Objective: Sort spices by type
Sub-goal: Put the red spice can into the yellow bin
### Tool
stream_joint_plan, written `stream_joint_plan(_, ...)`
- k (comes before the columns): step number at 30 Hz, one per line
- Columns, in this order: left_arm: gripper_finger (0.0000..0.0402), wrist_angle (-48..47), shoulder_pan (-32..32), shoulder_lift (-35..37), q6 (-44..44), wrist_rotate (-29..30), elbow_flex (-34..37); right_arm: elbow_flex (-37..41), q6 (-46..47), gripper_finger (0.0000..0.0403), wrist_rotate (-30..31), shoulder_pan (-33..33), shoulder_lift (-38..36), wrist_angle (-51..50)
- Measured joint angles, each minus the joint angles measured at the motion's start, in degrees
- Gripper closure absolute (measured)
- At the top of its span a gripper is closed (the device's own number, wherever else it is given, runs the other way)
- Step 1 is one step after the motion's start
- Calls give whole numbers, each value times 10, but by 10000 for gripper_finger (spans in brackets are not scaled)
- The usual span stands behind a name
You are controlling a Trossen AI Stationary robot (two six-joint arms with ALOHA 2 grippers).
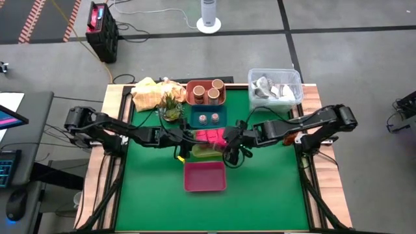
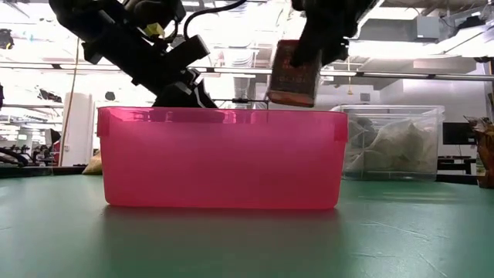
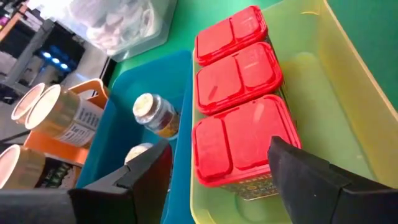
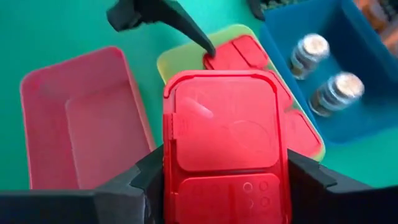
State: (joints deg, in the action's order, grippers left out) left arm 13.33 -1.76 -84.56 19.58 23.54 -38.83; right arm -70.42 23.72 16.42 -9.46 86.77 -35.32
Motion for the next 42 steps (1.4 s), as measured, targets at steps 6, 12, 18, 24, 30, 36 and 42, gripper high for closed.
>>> stream_joint_plan(6,146,-1,0,0,-8,0,0,-7,-57,161,-18,16,40,16)
stream_joint_plan(12,146,-2,0,0,-8,3,0,-21,-133,161,-18,18,77,16)
stream_joint_plan(18,146,-5,0,0,1,5,0,-22,-179,162,-21,25,82,15)
stream_joint_plan(24,146,-13,-5,0,22,7,0,-22,-237,162,2,22,82,15)
stream_joint_plan(30,146,-18,-5,0,32,6,0,-21,-270,162,5,16,82,17)
stream_joint_plan(36,146,-27,-7,11,34,6,1,9,-285,162,13,11,79,57)
stream_joint_plan(42,146,-39,-15,25,40,6,2,11,-287,162,20,11,80,59)
